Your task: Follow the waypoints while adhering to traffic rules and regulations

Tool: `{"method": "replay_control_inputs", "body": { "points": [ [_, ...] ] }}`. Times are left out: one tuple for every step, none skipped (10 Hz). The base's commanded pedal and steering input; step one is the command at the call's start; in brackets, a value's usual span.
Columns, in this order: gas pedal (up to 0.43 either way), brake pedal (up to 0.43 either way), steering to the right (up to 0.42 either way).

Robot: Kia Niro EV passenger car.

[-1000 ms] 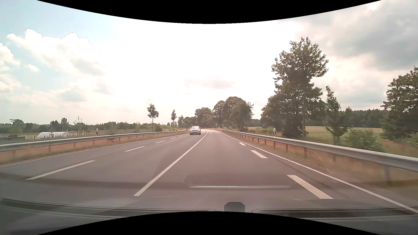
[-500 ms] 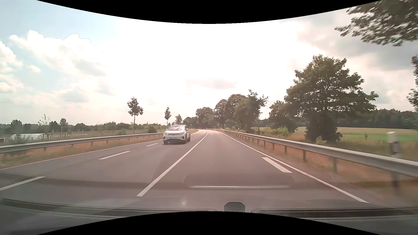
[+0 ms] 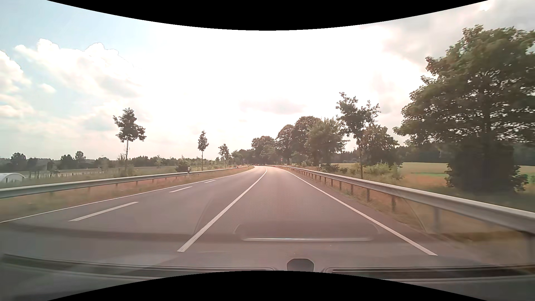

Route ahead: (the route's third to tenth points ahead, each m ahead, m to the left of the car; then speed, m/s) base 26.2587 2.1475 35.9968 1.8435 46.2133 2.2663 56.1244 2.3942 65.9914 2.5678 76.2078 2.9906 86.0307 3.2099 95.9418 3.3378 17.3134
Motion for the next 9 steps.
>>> {"method": "replay_control_inputs", "body": {
  "points": [
    [0.150, 0.000, -0.005],
    [0.150, 0.000, -0.005],
    [0.150, 0.000, -0.005],
    [0.150, 0.000, -0.005],
    [0.150, 0.000, -0.004],
    [0.150, 0.000, -0.004],
    [0.150, 0.000, -0.004],
    [0.150, 0.000, -0.003],
    [0.150, 0.000, -0.003]
  ]
}}
